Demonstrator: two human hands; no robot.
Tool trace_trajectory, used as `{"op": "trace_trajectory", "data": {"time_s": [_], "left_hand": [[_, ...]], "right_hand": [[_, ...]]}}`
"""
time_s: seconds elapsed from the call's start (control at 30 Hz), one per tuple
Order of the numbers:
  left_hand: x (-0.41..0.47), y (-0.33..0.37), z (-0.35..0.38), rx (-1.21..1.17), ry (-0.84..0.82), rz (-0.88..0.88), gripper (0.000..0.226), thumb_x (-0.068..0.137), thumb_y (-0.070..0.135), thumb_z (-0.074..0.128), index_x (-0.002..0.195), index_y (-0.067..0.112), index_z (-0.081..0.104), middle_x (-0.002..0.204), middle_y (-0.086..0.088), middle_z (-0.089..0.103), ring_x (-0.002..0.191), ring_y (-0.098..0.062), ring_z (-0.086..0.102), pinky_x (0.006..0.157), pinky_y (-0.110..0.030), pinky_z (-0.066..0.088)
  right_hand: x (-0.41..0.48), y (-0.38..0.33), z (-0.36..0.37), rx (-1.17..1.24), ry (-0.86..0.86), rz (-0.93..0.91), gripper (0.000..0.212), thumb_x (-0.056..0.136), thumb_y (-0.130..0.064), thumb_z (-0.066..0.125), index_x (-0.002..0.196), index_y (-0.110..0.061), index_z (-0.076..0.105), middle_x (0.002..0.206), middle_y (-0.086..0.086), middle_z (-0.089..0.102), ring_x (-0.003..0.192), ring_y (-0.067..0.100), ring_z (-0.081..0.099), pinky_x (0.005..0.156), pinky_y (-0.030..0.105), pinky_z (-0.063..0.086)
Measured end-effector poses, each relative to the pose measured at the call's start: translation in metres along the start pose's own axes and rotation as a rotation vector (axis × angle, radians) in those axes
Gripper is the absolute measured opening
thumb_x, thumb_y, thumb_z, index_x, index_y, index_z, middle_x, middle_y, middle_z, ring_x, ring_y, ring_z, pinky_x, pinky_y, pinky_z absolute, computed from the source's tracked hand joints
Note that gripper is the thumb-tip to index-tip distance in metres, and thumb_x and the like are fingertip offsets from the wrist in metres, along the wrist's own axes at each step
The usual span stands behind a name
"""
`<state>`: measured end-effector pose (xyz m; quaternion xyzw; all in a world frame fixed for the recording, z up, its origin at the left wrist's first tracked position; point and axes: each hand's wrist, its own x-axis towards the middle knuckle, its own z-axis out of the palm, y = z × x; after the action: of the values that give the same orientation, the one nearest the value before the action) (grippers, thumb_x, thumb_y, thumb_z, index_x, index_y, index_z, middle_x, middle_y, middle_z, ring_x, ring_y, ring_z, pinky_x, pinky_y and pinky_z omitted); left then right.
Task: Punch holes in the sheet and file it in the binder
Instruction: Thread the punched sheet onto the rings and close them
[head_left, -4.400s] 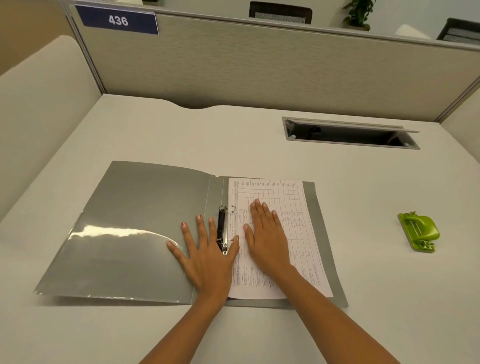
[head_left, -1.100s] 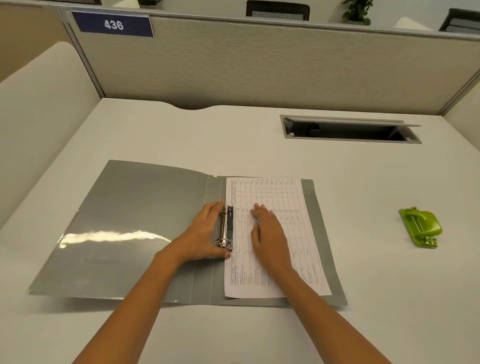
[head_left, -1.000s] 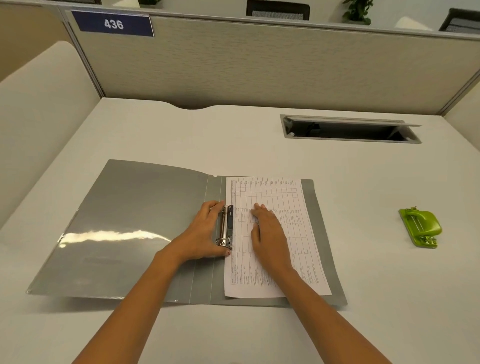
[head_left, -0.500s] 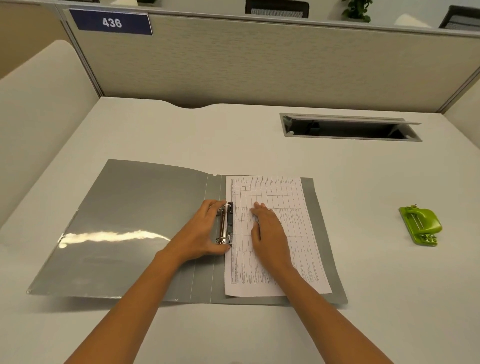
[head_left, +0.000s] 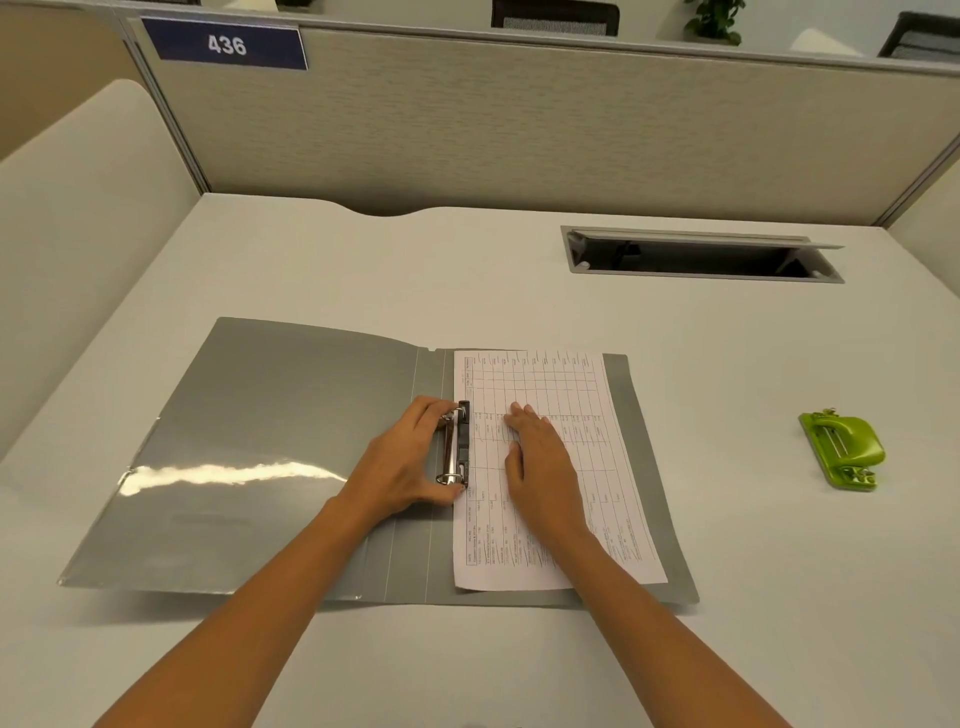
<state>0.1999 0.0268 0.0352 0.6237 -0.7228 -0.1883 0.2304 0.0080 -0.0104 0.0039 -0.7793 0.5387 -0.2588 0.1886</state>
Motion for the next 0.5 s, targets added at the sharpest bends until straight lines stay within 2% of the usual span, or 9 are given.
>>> {"op": "trace_trajectory", "data": {"time_s": [0.13, 0.23, 0.3, 0.4, 0.5], "left_hand": [[-0.001, -0.001, 0.0, -0.064, -0.016, 0.002, 0.097, 0.061, 0.051, 0.08, 0.139, 0.019, 0.033, 0.137, 0.006, 0.038, 0.117, -0.009, 0.049, 0.094, -0.018, 0.043], [-0.004, -0.003, 0.002, -0.137, -0.048, -0.015, 0.098, 0.066, 0.049, 0.078, 0.144, 0.021, 0.026, 0.141, 0.007, 0.032, 0.124, -0.008, 0.043, 0.103, -0.029, 0.045], [-0.008, -0.004, 0.004, -0.184, -0.081, -0.05, 0.102, 0.068, 0.052, 0.076, 0.148, 0.025, 0.018, 0.147, 0.007, 0.024, 0.131, -0.008, 0.036, 0.108, -0.031, 0.039], [-0.012, 0.002, 0.01, -0.217, -0.057, -0.102, 0.096, 0.076, 0.055, 0.068, 0.15, 0.027, 0.012, 0.152, 0.008, 0.018, 0.131, -0.001, 0.026, 0.108, -0.028, 0.031], [-0.014, 0.012, 0.016, -0.227, 0.038, -0.149, 0.081, 0.085, 0.05, 0.059, 0.15, 0.025, 0.017, 0.152, 0.006, 0.021, 0.133, -0.006, 0.03, 0.108, -0.032, 0.034]], "right_hand": [[-0.001, -0.002, -0.001, 0.006, -0.012, 0.013, 0.04, 0.096, -0.018, 0.041, 0.135, -0.017, 0.048, 0.145, -0.002, 0.045, 0.136, 0.011, 0.037, 0.118, 0.028, 0.023], [-0.001, -0.001, -0.003, 0.042, -0.025, 0.02, 0.038, 0.096, -0.016, 0.042, 0.134, -0.018, 0.05, 0.144, -0.004, 0.046, 0.136, 0.01, 0.038, 0.117, 0.031, 0.026], [-0.004, -0.002, -0.008, 0.08, -0.042, 0.044, 0.036, 0.096, -0.014, 0.044, 0.131, -0.018, 0.051, 0.142, -0.005, 0.048, 0.134, 0.01, 0.04, 0.116, 0.03, 0.029], [-0.013, -0.001, -0.02, 0.091, 0.037, 0.177, 0.032, 0.093, -0.01, 0.051, 0.123, -0.018, 0.056, 0.129, -0.003, 0.059, 0.12, 0.013, 0.053, 0.105, 0.021, 0.035], [-0.025, 0.001, -0.035, 0.061, 0.196, 0.384, 0.031, 0.088, -0.008, 0.059, 0.119, -0.015, 0.059, 0.119, 0.003, 0.063, 0.11, 0.018, 0.058, 0.096, 0.022, 0.041]]}}
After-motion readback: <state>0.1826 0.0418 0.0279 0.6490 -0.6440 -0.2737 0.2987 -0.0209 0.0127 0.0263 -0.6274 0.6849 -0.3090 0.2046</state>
